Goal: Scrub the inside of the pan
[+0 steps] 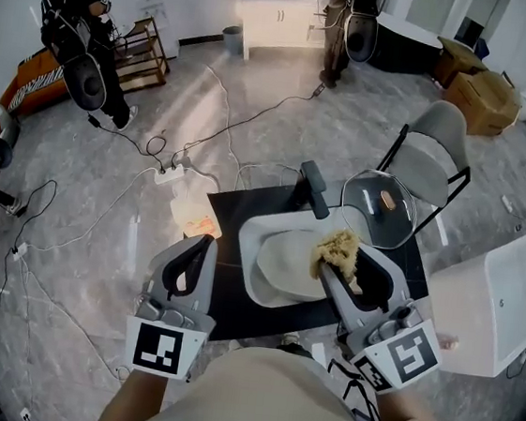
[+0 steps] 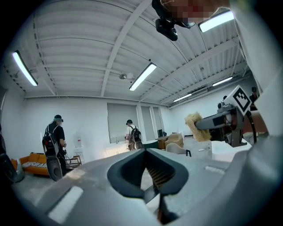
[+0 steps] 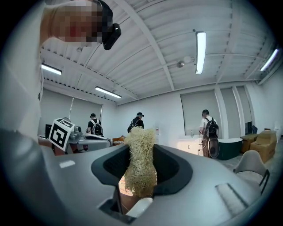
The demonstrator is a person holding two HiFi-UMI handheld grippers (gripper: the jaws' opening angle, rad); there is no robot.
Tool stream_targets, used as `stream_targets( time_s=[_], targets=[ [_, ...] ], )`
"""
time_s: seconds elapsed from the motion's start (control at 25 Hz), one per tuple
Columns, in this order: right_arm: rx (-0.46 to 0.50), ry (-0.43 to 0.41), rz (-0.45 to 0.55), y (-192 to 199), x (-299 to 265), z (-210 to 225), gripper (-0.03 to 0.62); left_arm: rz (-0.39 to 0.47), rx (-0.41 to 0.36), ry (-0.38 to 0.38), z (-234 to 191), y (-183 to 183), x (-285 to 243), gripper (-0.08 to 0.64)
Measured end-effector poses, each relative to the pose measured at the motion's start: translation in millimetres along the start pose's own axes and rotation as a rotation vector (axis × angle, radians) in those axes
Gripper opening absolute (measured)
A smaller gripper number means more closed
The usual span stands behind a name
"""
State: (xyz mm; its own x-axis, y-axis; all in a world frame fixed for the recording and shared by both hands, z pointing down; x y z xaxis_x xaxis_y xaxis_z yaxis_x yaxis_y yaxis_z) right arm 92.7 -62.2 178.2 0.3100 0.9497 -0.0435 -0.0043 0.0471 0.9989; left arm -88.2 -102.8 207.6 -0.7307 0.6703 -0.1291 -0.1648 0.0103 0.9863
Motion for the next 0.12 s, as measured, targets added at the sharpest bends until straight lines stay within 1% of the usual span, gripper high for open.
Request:
stream_targets(
  time_s=[0.12],
  targets=[
    [0.005,-0.005,-0.015,5.9,-0.6,0.0,0.161,0.005,0.017,0.028,6.1,1.9,-1.9,0.002]
  ],
)
Point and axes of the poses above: the fingertips, and each gripper's own axes: x backward along the fingers, z to its right, y out of its underside, the point moved 2 cm from there along x, backward along the fingers, and after that the axes turned 12 degrees about y, right-handed, at the moved point
